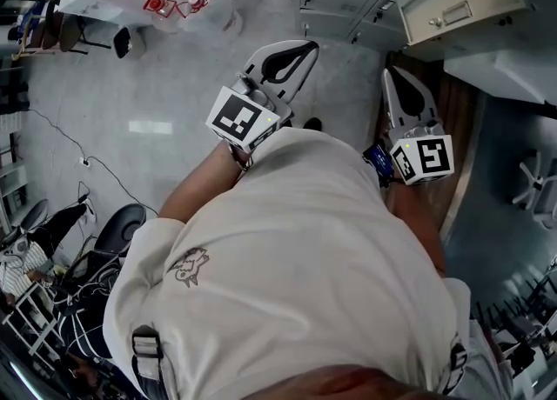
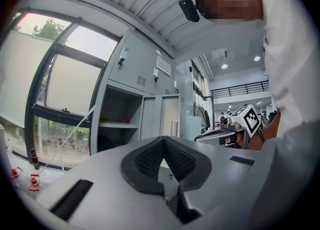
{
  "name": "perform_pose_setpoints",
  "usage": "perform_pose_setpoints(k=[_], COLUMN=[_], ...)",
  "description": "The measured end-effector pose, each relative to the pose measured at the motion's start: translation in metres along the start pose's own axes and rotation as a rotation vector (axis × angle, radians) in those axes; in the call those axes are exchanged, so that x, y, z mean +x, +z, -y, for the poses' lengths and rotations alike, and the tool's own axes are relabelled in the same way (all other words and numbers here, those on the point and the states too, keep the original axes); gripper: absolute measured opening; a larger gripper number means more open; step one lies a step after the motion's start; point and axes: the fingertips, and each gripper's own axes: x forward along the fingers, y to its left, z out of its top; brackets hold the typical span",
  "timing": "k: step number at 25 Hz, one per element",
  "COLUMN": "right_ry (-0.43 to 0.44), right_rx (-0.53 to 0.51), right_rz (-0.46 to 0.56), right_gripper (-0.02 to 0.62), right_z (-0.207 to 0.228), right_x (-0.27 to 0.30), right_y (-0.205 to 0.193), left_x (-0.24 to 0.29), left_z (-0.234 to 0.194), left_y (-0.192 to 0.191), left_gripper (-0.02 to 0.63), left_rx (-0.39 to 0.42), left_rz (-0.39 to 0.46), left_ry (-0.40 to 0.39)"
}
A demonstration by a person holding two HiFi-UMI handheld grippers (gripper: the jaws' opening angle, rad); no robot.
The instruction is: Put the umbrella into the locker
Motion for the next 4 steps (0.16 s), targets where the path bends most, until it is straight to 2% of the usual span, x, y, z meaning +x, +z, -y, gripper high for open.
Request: perform_pose_setpoints(k=[4], right_ry=[0.007], right_rx=[0.005], right_rz=[0.013], right_gripper=[0.041], right_z=[0.0027], right_x=[-0.0037], right_y=[-0.0008], left_x=[0.0031], left_z=[0.0056], left_y=[-0.0011], left_gripper=[0.012], left_rx=[-0.008], left_rz=[0.003], left_ry=[-0.008])
